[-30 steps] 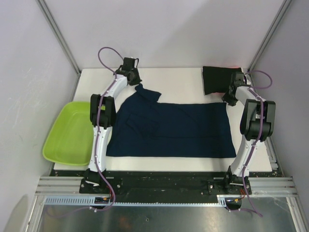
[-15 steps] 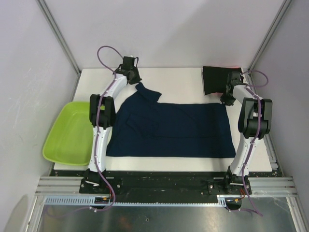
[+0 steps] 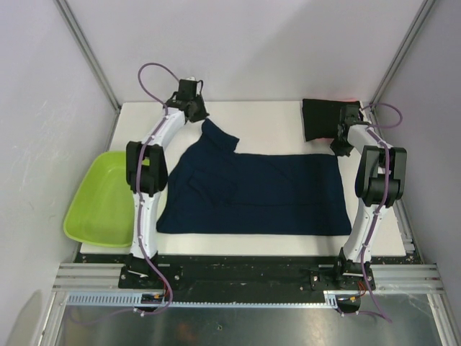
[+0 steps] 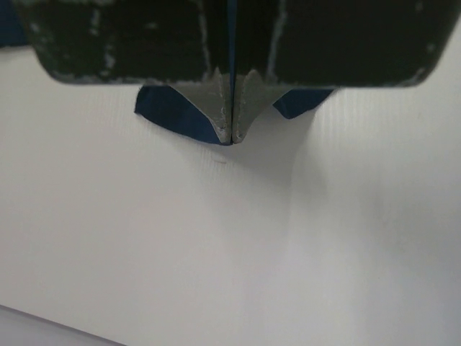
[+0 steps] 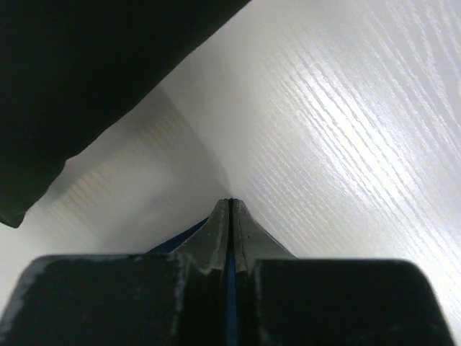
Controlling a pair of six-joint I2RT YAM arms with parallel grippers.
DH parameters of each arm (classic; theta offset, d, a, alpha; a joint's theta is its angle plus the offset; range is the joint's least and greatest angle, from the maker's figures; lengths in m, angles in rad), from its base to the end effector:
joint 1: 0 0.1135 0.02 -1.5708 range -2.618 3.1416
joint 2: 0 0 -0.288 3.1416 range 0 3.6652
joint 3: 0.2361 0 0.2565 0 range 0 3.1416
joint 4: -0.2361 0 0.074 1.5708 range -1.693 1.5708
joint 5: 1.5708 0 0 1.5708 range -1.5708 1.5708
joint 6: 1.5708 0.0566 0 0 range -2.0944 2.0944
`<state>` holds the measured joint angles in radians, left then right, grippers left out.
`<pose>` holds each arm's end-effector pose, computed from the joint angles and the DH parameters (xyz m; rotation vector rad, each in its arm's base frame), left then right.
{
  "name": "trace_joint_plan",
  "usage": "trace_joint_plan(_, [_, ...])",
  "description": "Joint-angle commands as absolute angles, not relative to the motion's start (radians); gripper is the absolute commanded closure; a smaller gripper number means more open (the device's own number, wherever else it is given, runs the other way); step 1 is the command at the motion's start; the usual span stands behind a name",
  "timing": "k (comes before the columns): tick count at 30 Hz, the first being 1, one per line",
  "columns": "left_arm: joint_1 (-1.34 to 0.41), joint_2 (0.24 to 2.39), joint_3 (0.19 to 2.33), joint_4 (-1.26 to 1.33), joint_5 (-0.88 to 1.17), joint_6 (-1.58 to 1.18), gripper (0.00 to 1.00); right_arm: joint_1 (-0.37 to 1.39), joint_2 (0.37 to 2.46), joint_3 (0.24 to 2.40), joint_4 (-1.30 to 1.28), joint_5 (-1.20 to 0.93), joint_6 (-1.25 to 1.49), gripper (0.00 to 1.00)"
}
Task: Fold and stack the t-shirts
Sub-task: Grap the side of the flattened tshirt furthest away from the robot with both arms
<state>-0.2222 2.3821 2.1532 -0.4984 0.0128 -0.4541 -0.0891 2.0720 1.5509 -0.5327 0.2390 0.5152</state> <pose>0.5684 -0.1292 0.2268 -0.2623 2.3103 -0.3601 0.4652 -0.0550 0.1818 0.8471 2.4421 -0.1588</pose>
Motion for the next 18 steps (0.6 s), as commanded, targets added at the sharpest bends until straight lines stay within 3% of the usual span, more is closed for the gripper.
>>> trace_joint_plan(1, [-0.216, 2.206, 2.090, -0.482, 0.030, -0.450, 1.00, -0.089, 2.044, 1.586, -0.563, 0.317, 0.495, 1.00])
trace_joint_plan(18, [-0.208, 1.813, 1.672, -0.472, 0.067, -0.475, 1.00, -0.107, 1.937, 1.494, -0.577, 0.365, 0.514, 1.00])
